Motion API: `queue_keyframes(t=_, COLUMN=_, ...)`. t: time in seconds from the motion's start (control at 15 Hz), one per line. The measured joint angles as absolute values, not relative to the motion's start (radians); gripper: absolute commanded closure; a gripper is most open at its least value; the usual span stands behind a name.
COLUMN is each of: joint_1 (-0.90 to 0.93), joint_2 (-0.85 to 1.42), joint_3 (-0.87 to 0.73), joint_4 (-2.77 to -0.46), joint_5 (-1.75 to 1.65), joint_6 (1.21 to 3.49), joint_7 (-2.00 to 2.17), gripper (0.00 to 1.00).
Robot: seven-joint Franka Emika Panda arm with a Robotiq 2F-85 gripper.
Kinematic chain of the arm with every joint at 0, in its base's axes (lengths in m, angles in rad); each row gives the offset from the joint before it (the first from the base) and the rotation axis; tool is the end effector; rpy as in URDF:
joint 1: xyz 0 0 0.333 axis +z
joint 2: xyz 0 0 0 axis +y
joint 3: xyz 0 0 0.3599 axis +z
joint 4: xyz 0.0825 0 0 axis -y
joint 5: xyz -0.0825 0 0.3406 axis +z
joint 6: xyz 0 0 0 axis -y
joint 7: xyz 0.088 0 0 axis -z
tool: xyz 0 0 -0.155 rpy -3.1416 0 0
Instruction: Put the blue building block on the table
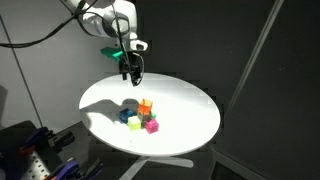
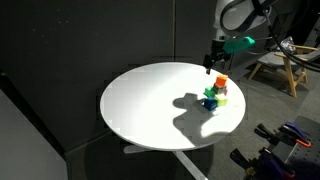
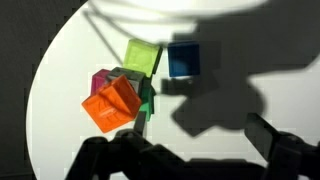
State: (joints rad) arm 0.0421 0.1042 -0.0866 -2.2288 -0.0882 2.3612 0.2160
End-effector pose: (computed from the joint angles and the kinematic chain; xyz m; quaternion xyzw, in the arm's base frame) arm 0.5146 -0.0266 0.3548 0.9944 -0.0988 0.0172 0.0346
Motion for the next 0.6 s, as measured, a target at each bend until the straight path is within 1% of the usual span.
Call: queue_keyframes(t=0.6, joint_1=0.008, joint_2=-0.094, joint_3=-0.076, joint_4=-2.298, joint_5=-0.048, joint_6=2.180, joint_7=0.114, gripper=0.00)
